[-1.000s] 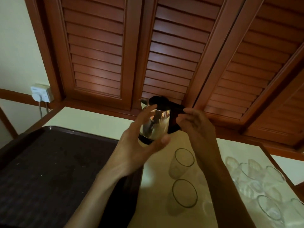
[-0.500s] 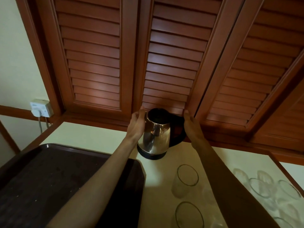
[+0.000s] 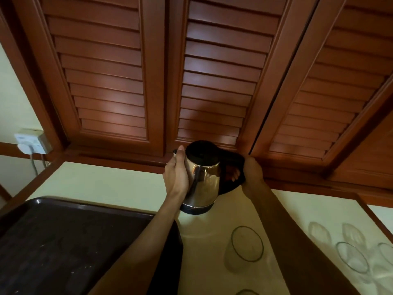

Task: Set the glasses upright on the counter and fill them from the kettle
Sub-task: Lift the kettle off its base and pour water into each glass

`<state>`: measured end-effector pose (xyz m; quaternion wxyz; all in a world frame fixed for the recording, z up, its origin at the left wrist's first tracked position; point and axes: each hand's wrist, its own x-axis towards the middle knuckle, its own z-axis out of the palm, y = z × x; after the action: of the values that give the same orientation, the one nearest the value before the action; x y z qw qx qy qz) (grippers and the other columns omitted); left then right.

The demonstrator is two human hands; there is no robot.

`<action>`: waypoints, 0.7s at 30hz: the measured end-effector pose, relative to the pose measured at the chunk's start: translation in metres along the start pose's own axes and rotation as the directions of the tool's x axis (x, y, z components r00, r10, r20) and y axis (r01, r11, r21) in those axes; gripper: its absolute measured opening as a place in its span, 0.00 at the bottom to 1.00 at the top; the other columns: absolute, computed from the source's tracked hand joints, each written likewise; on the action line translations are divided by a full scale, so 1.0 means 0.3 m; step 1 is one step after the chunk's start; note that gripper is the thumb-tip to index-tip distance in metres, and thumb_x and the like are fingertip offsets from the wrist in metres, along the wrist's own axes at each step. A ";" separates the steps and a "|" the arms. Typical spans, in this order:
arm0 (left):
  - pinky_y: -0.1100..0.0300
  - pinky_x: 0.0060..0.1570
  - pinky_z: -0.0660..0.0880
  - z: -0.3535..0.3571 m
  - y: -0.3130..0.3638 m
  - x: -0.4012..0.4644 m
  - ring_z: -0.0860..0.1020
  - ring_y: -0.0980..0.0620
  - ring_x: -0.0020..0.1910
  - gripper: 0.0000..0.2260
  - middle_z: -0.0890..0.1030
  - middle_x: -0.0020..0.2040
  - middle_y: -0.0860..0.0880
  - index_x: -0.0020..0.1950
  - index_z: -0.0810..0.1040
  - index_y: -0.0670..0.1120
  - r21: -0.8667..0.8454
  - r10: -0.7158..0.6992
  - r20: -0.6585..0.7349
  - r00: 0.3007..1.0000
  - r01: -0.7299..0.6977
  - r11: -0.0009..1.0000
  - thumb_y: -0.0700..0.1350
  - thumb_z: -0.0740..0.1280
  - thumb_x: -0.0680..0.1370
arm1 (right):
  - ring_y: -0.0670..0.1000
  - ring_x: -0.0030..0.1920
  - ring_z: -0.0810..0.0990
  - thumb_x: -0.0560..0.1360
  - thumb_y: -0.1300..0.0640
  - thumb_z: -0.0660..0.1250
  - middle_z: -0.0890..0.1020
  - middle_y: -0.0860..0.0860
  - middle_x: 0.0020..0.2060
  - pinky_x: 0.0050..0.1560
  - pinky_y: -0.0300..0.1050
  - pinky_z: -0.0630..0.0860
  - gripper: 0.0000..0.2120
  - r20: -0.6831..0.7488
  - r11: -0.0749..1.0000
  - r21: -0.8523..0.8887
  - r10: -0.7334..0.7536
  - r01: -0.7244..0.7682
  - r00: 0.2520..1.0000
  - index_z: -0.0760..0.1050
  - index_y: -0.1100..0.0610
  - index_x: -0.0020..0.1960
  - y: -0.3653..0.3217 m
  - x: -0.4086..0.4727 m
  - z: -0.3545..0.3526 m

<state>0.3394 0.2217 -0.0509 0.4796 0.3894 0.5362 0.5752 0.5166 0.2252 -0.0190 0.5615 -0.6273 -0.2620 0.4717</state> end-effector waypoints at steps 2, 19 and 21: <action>0.54 0.57 0.73 0.003 0.008 -0.004 0.82 0.51 0.52 0.20 0.85 0.47 0.48 0.46 0.82 0.49 0.010 0.007 -0.027 1.000 -0.007 1.000 0.61 0.58 0.83 | 0.50 0.19 0.68 0.81 0.54 0.64 0.68 0.51 0.19 0.25 0.44 0.65 0.19 -0.026 0.999 0.041 -0.005 0.006 1.000 0.73 0.59 0.33 0.002 -0.006 0.010; 0.41 0.66 0.76 -0.034 0.320 -0.073 0.84 0.45 0.57 0.25 0.88 0.53 0.46 0.54 0.86 0.51 -0.090 0.052 0.251 0.967 -0.031 0.995 0.68 0.62 0.76 | 0.49 0.22 0.66 0.77 0.51 0.69 0.69 0.50 0.21 0.25 0.43 0.65 0.12 -0.041 0.950 0.294 -0.096 0.104 0.995 0.77 0.58 0.39 -0.220 -0.229 -0.024; 0.42 0.63 0.74 -0.058 0.389 -0.105 0.81 0.44 0.61 0.22 0.85 0.59 0.46 0.58 0.84 0.52 -0.158 0.048 0.326 0.944 0.004 0.987 0.66 0.62 0.79 | 0.48 0.24 0.67 0.78 0.50 0.69 0.70 0.50 0.23 0.27 0.42 0.66 0.10 -0.038 0.946 0.308 -0.097 0.104 0.995 0.78 0.57 0.42 -0.270 -0.290 -0.052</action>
<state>0.3145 0.1911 0.0647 0.5849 0.4471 0.3974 0.5478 0.5104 0.1623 0.0829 0.6792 -0.5226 -0.2101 0.4706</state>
